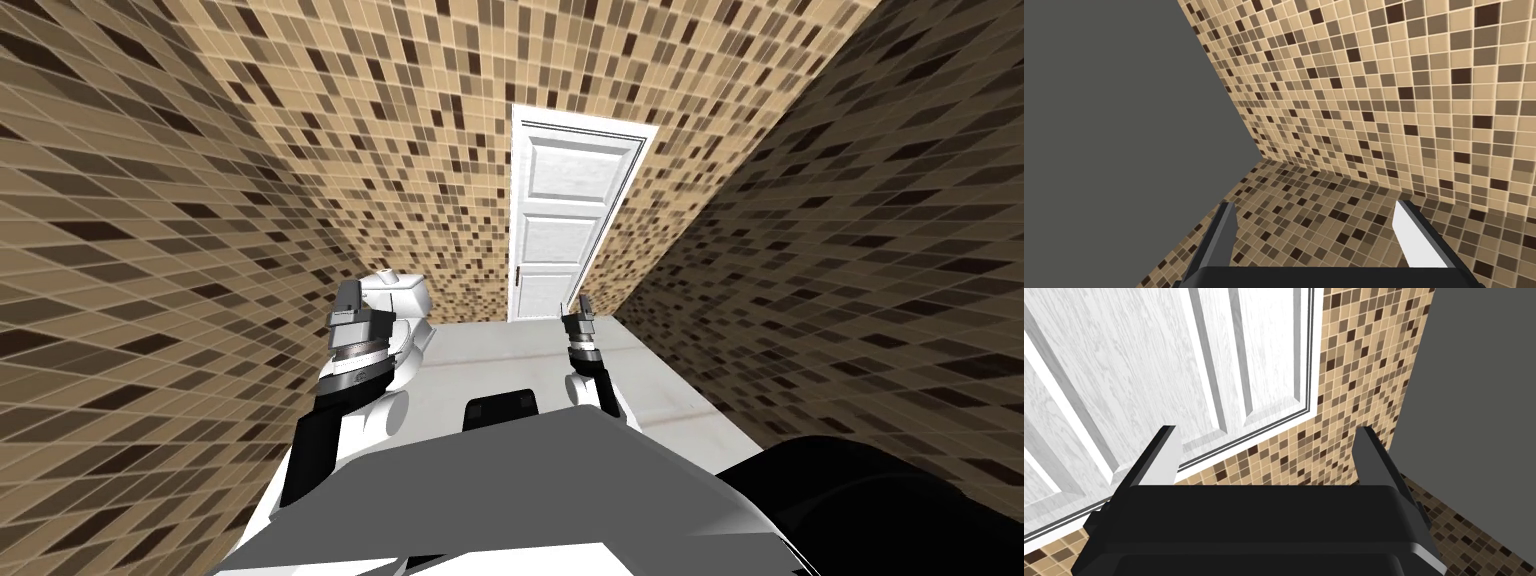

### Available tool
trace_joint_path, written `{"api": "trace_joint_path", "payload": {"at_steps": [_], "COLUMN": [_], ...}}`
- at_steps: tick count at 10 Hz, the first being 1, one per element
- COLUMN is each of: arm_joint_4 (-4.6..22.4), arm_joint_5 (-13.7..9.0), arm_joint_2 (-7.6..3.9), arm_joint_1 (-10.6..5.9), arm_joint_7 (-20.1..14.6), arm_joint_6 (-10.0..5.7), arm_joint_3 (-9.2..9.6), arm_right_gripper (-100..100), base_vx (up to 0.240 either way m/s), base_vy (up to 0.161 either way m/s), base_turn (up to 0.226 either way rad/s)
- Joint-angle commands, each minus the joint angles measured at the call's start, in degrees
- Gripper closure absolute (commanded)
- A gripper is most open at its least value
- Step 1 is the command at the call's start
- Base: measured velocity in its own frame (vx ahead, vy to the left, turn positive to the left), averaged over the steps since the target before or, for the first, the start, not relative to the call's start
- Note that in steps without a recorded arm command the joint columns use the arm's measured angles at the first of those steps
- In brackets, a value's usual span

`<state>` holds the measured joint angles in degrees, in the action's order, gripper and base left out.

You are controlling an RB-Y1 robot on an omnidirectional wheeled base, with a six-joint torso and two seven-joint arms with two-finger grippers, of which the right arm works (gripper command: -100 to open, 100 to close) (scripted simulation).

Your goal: Pull the door open

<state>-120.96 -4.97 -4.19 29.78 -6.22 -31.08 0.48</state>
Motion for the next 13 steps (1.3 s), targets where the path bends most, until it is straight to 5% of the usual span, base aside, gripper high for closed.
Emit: {"api": "trace_joint_path", "payload": {"at_steps": [1,13], "arm_joint_4": [1.63,15.81], "arm_joint_5": [-1.48,-14.23], "arm_joint_2": [-0.38,-2.71], "arm_joint_1": [-0.04,-2.27], "arm_joint_7": [-1.68,-15.18], "arm_joint_6": [-0.86,-6.25], "arm_joint_3": [-0.10,-0.66], "arm_right_gripper": [-100,-100], "base_vx": [0.076,0.091], "base_vy": [-0.002,-0.021], "base_turn": [0.165,0.164]}}
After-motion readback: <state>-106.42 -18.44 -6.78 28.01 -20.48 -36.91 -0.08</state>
